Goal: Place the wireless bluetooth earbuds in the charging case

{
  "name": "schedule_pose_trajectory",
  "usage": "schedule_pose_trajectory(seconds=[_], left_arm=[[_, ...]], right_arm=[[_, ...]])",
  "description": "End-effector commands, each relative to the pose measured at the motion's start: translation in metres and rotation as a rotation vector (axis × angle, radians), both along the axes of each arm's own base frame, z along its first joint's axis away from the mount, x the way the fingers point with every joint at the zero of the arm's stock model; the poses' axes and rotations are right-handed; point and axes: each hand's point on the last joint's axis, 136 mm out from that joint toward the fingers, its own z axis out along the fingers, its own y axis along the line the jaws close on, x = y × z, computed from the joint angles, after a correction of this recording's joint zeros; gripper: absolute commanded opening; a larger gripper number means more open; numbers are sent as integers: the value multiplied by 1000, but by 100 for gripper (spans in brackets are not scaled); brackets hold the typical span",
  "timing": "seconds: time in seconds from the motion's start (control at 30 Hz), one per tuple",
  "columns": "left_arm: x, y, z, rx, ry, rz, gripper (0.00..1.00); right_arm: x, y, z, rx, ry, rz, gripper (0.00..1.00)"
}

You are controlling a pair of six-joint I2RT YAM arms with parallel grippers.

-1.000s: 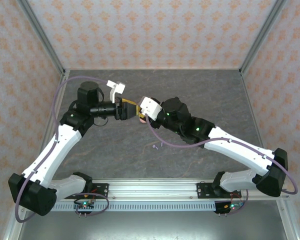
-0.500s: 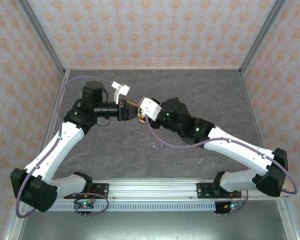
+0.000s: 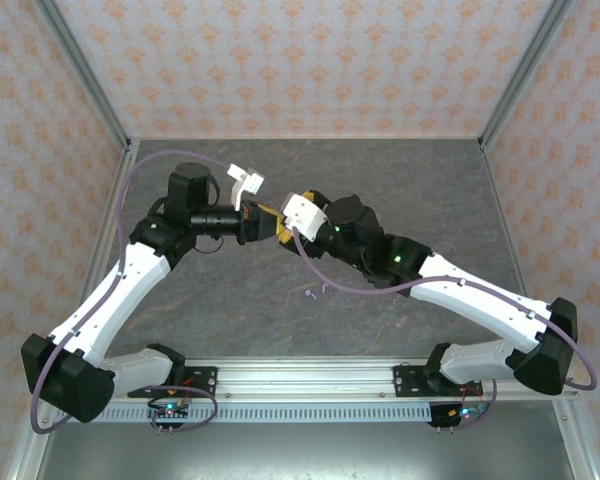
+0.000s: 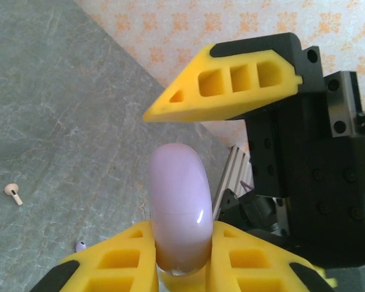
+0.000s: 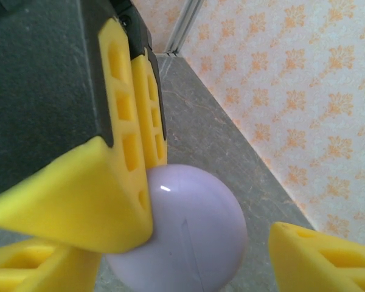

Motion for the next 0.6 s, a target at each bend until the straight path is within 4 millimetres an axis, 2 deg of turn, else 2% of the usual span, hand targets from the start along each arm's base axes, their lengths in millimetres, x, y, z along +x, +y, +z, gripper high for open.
schedule_pose_trajectory(seconds=[0.0, 0.1, 0.23, 0.37, 0.57], left_arm=[[-4, 2, 14, 8, -125, 4, 15], [-5, 1, 19, 6, -217, 14, 12], [-8, -2, 25, -1, -338, 22, 11], [-14, -6, 31, -29, -427, 15, 11], [-19, -10, 28, -20, -457, 1, 8]], right_arm=[[-15, -17, 17, 66, 41, 23, 82], [-26, -27, 22, 138, 115, 65, 87], [-32, -42, 36, 319, 215, 103, 87], [-30, -52, 47, 497, 271, 109, 87], [-20, -50, 50, 574, 289, 89, 84]])
